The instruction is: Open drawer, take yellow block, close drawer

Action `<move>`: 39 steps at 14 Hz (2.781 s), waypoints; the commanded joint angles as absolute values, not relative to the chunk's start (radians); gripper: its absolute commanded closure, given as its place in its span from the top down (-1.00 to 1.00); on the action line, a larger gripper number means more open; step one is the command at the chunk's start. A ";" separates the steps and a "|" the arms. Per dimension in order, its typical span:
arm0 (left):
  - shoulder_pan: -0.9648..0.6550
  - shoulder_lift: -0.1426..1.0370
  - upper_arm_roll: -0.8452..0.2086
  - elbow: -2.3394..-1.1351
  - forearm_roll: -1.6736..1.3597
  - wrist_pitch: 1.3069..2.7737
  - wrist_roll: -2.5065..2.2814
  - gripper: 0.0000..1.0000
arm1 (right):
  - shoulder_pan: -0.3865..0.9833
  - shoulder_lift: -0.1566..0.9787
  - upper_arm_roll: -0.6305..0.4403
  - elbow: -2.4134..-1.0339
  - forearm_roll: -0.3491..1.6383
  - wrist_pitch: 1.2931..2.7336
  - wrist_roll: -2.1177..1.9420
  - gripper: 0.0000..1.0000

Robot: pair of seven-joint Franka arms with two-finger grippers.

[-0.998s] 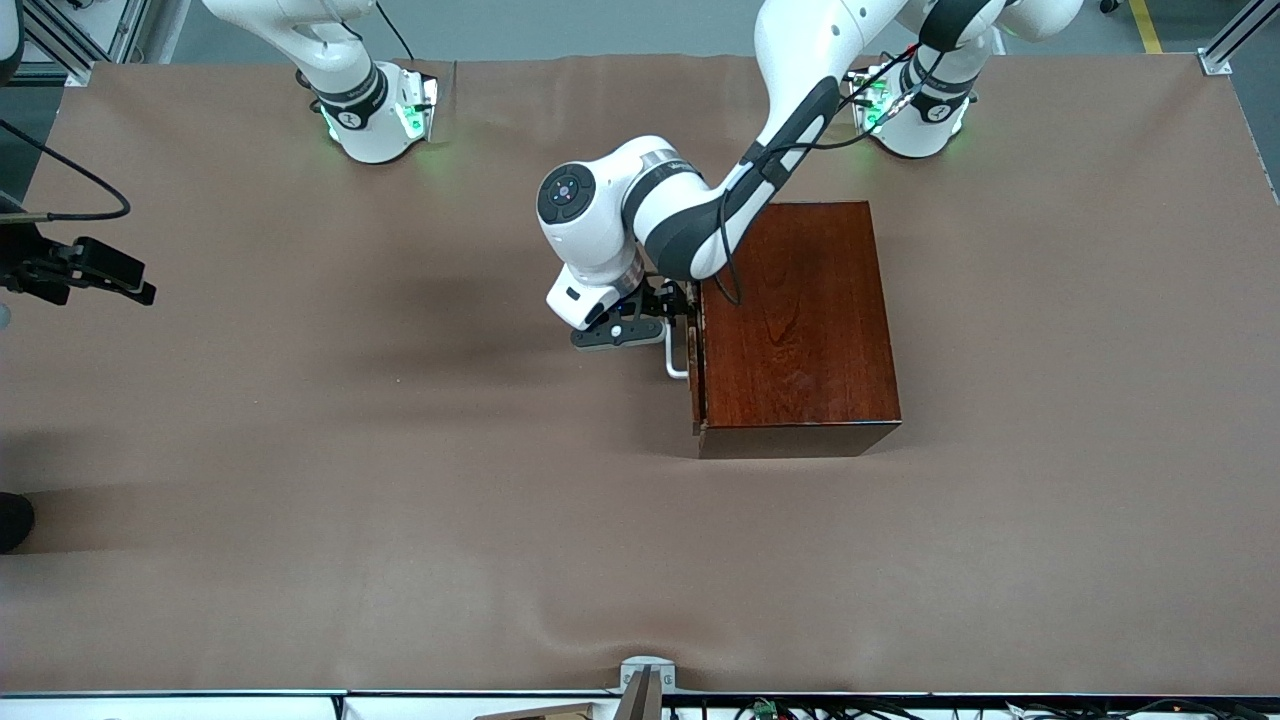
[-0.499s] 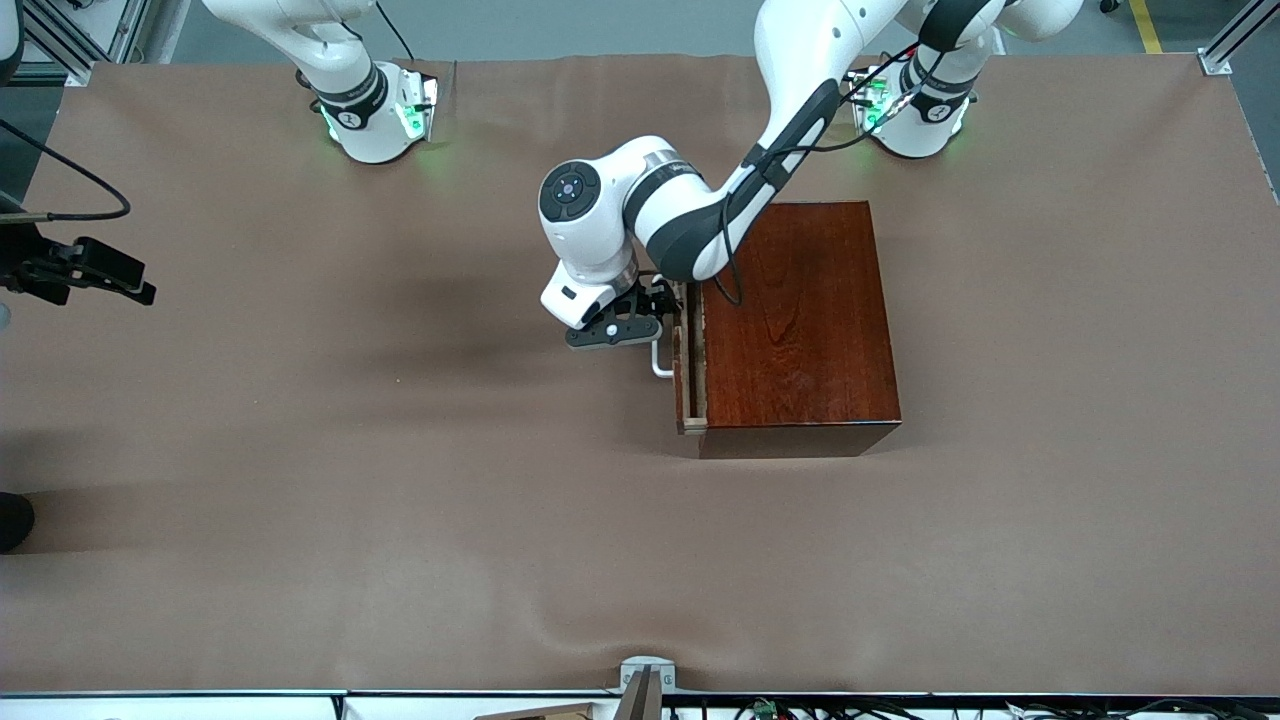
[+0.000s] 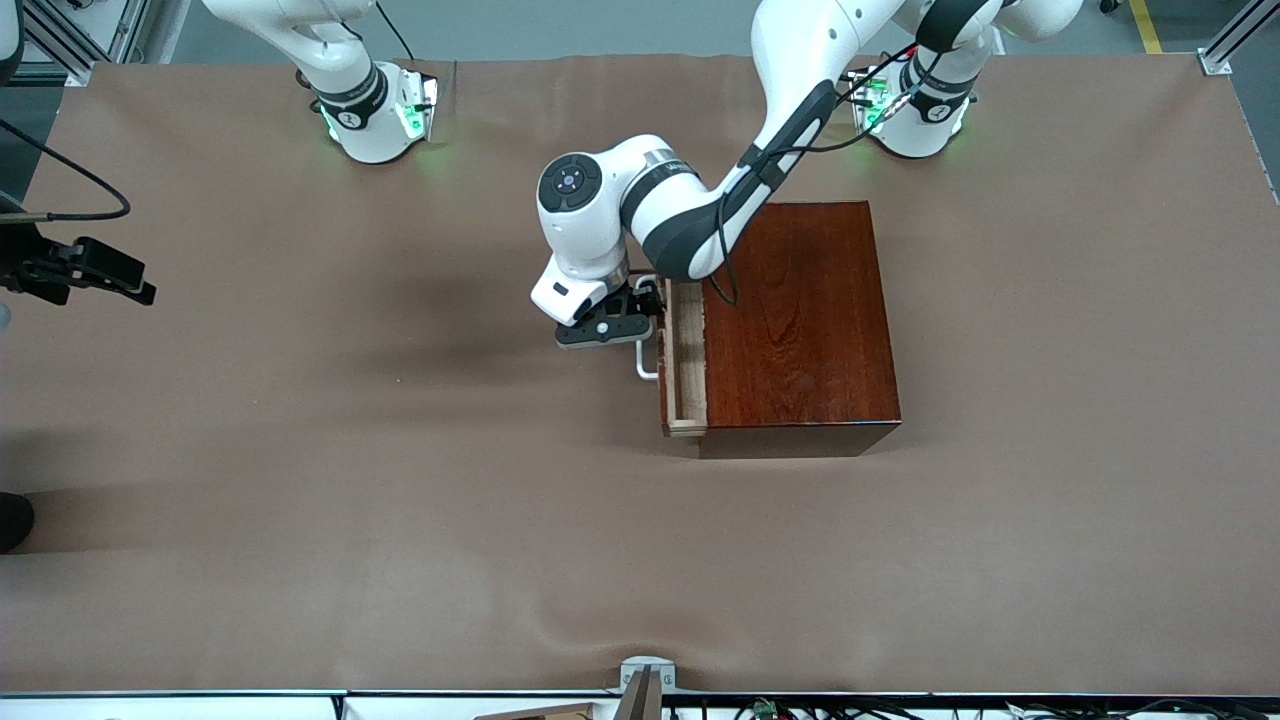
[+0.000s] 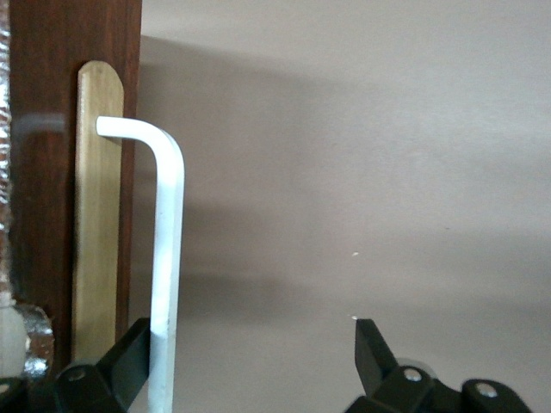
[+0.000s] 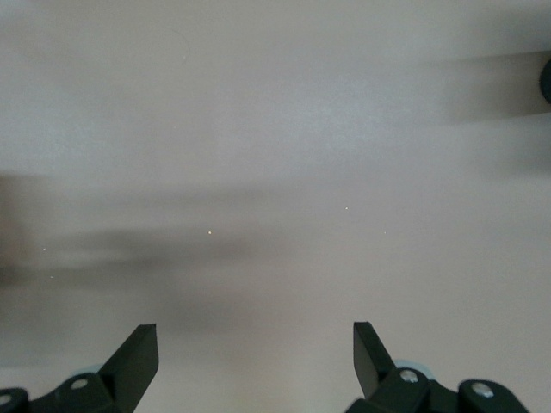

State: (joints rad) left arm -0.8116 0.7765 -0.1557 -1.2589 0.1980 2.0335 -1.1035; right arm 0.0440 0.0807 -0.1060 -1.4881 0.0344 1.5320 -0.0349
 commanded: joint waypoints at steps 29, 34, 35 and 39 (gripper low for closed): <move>-0.799 0.836 -0.160 -1.186 -0.002 2.333 -0.971 1.00 | 0.040 0.055 -0.101 -1.499 0.021 1.532 -0.038 1.00; -0.810 0.839 -0.164 -1.181 -0.006 2.358 -0.976 1.00 | 0.040 0.055 -0.101 -1.499 0.021 1.534 -0.038 1.00; -0.813 0.842 -0.163 -1.181 -0.006 2.365 -0.977 1.00 | 0.040 0.055 -0.101 -1.499 0.021 1.532 -0.038 1.00; -0.830 0.845 -0.158 -1.181 -0.005 2.390 -0.985 1.00 | 0.040 0.055 -0.101 -1.499 0.021 1.532 -0.038 1.00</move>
State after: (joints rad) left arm -0.8061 0.7965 -0.1544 -1.2627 0.0290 2.3122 -0.9989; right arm 0.0440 0.0804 -0.1060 -1.4858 0.0331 1.5327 -0.0349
